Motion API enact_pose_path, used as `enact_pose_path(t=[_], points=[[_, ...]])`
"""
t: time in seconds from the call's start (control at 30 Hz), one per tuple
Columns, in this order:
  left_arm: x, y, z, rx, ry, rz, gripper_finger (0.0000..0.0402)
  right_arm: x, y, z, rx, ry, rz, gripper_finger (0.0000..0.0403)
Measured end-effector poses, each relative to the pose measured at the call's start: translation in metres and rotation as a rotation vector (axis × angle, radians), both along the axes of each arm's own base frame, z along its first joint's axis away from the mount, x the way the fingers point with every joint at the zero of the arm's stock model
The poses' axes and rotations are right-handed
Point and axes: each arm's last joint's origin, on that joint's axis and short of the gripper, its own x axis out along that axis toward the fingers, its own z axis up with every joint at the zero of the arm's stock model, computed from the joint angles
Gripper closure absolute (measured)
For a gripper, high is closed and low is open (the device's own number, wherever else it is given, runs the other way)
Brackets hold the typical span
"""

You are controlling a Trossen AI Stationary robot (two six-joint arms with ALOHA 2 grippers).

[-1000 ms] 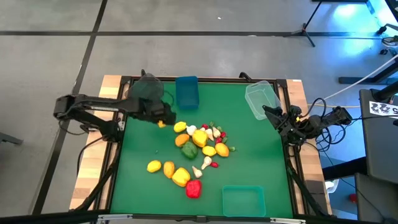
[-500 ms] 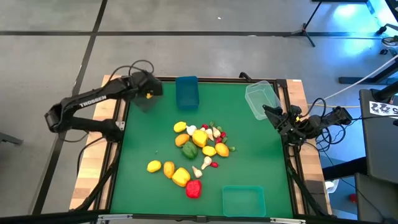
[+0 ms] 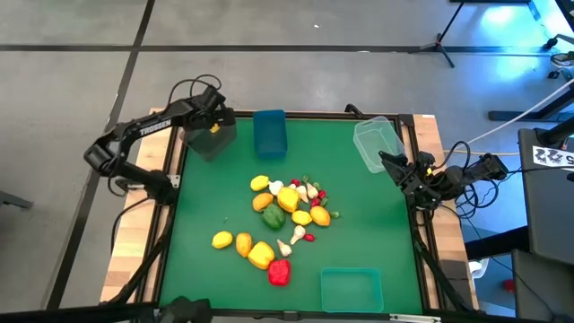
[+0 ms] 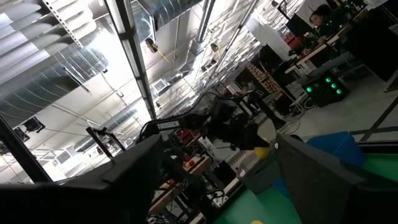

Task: Sort produce into baskets
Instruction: Put the top left yellow lemon into the black bin, then put the top yellow lemon into the black bin

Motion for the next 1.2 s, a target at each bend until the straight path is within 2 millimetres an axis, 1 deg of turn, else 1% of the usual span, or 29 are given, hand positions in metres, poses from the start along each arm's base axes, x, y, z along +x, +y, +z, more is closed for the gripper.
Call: enact_pose_path(t=[0.1, 0.17, 0.27, 0.33, 0.47, 0.67, 0.73, 0.9, 0.97, 1.1, 1.2], points=[[-0.001, 0.005, -0.008, -0.031, 0.005, 0.033, 0.0205, 0.0, 0.0, 0.0, 0.0, 0.0, 0.0, 0.01], [-0.002, 0.008, -0.013, -0.047, 0.027, 0.026, 0.0204, 0.0, 0.0, 0.0, 0.0, 0.0, 0.001, 0.01], [-0.003, 0.011, -0.017, -0.06, 0.052, 0.015, 0.0184, 0.0, 0.0, 0.0, 0.0, 0.0, 0.0, 0.01], [-0.006, 0.011, -0.017, -0.068, 0.052, 0.039, 0.0167, 0.0, 0.0, 0.0, 0.0, 0.0, 0.0, 0.01], [-0.004, 0.013, -0.013, -0.021, 0.049, -0.009, 0.015, 0.0, 0.0, 0.0, 0.0, 0.0, -0.001, 0.01], [-0.002, 0.012, -0.004, 0.029, 0.013, -0.013, 0.0148, 0.0, 0.0, 0.0, 0.0, 0.0, -0.001, 0.01], [-0.003, 0.01, -0.001, 0.033, 0.008, -0.048, 0.0147, 0.0, 0.0, 0.0, 0.001, 0.0, -0.001, 0.01], [-0.001, -0.003, 0.018, 0.052, -0.069, -0.225, 0.0147, 0.0, 0.0, 0.0, 0.001, 0.0, -0.002, 0.01], [0.002, -0.012, 0.03, 0.068, -0.135, -0.347, 0.0147, 0.0, 0.0, 0.0, 0.001, 0.0, -0.002, 0.01], [0.018, -0.04, 0.046, 0.076, -0.253, -0.656, 0.0147, 0.0, 0.0, 0.0, 0.001, 0.0, -0.002, 0.01], [0.034, -0.063, 0.052, 0.091, -0.281, -0.819, 0.0147, 0.0, 0.0, 0.0, 0.001, 0.001, -0.003, 0.01]])
